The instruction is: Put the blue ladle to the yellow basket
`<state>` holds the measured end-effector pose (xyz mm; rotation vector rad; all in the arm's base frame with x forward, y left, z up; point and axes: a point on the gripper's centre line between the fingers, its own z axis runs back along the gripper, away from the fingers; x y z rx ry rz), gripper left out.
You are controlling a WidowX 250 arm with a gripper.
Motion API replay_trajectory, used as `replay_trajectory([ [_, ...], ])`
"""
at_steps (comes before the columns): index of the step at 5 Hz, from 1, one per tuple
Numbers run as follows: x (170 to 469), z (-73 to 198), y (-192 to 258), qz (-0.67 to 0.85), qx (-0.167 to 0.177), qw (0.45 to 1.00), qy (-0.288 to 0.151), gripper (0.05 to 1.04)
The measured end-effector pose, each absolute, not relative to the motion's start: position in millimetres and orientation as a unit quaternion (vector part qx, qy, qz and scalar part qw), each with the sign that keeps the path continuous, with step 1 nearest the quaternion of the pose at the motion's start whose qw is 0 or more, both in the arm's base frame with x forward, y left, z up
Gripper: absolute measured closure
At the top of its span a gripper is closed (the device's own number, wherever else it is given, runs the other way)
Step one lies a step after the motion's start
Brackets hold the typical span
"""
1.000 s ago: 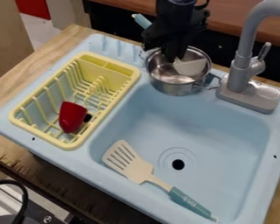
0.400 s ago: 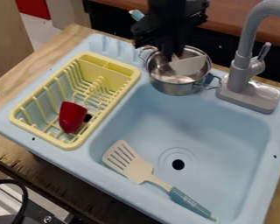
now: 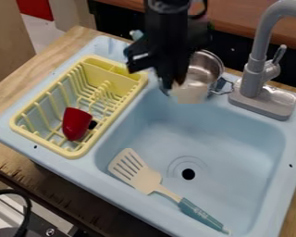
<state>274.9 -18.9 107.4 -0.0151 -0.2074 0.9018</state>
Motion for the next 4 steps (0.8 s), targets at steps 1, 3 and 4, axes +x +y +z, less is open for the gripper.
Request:
replay_trajectory([
  [1, 262.1, 98.8, -14.0, 0.432, 0.001, 0.896, -0.104, 1.012],
  [3, 262.2, 84.7, 22.9, 0.414, -0.004, 0.901, -0.131, 1.012],
  [4, 263.2, 79.4, 37.1, 0.39, -0.005, 0.912, -0.125, 1.012],
])
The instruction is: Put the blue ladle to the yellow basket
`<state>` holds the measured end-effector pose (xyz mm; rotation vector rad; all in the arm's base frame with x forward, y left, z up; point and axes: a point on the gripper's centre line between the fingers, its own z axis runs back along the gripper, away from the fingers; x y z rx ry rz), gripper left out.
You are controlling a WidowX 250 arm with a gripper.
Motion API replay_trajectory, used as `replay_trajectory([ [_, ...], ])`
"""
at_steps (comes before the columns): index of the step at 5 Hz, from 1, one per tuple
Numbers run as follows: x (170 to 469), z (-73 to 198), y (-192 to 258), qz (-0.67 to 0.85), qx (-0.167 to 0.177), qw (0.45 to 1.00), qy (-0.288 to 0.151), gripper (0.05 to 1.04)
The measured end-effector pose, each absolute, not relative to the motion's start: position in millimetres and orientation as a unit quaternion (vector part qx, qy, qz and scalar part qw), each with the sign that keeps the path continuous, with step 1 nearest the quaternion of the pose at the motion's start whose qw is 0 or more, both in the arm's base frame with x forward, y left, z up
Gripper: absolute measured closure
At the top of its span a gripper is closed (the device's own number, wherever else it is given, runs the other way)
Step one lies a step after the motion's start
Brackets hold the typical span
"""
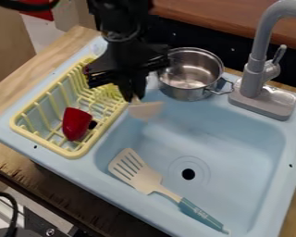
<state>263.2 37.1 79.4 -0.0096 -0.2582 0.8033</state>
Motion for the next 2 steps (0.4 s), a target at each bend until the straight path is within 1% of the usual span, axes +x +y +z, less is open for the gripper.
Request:
replay_trajectory([
  [1, 273.6, 78.3, 54.4, 0.345, -0.003, 0.931, -0.122, 1.012],
  [2, 286.6, 78.8, 72.3, 0.35, 0.002, 0.928, -0.125, 1.012],
])
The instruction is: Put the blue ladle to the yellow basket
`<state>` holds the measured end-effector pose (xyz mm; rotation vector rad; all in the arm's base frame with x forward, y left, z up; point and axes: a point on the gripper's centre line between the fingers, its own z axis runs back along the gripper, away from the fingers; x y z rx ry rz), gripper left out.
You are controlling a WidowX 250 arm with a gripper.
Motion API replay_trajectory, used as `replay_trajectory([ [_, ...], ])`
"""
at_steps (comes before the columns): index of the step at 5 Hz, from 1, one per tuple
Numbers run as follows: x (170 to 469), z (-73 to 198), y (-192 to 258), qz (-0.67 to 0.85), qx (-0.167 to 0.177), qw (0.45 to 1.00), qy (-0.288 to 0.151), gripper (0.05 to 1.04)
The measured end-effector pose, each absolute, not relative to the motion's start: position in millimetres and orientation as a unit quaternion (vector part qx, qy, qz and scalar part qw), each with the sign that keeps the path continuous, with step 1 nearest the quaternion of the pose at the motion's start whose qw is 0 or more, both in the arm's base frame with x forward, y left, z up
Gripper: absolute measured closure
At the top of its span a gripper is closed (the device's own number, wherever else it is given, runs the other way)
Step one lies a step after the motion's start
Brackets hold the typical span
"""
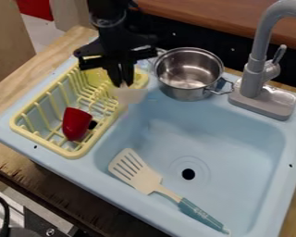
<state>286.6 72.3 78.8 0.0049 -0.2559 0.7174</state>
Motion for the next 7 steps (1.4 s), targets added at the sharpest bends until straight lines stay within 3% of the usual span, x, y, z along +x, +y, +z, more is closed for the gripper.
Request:
replay_trajectory([
  [4, 293.4, 54.9, 86.3, 0.36, 0.049, 0.923, -0.127, 1.012],
  [5, 293.2, 56.5, 85.9, 0.368, 0.042, 0.922, -0.115, 0.986],
  [6, 291.8, 55.5, 87.7, 0.368, 0.048, 0.922, -0.108, 0.833],
  [7, 290.5, 57.7, 87.8, 0.367, 0.051, 0.923, -0.1, 0.558],
])
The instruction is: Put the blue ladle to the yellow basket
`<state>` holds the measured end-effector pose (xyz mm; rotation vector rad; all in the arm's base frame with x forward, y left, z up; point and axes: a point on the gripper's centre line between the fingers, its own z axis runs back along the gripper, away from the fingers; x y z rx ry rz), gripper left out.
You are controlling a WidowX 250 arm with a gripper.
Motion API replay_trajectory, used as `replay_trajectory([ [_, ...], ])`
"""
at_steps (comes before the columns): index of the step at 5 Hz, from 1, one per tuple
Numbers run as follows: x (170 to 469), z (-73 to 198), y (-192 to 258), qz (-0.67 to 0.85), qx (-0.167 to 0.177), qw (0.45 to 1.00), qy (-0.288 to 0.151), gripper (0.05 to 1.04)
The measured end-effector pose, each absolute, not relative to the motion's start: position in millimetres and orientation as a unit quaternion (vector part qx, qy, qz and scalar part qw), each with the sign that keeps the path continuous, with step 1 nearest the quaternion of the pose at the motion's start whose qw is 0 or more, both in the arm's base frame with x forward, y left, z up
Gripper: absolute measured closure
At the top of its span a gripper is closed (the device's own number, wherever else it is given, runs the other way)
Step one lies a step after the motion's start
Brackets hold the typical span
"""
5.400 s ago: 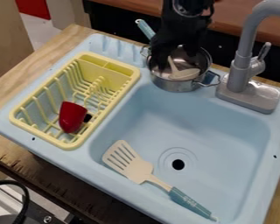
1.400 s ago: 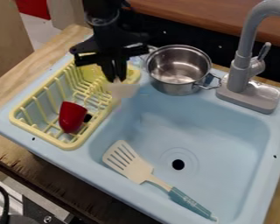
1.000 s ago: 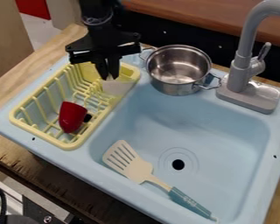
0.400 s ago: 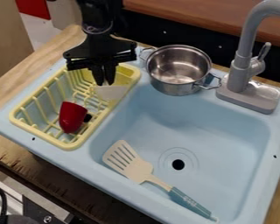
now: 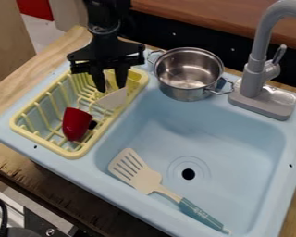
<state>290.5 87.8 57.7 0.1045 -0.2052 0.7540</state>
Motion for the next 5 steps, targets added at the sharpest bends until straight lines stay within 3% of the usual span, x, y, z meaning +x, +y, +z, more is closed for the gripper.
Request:
replay_trajectory([
  [1, 289.0, 59.5, 87.1, 0.375, 0.051, 0.921, -0.089, 0.259],
  [2, 289.6, 62.9, 85.4, 0.384, 0.046, 0.919, -0.08, 0.086],
  [4, 284.2, 65.6, 78.5, 0.376, 0.043, 0.924, -0.059, 0.084],
  [5, 286.6, 77.7, 62.8, 0.344, 0.03, 0.936, -0.071, 0.084],
])
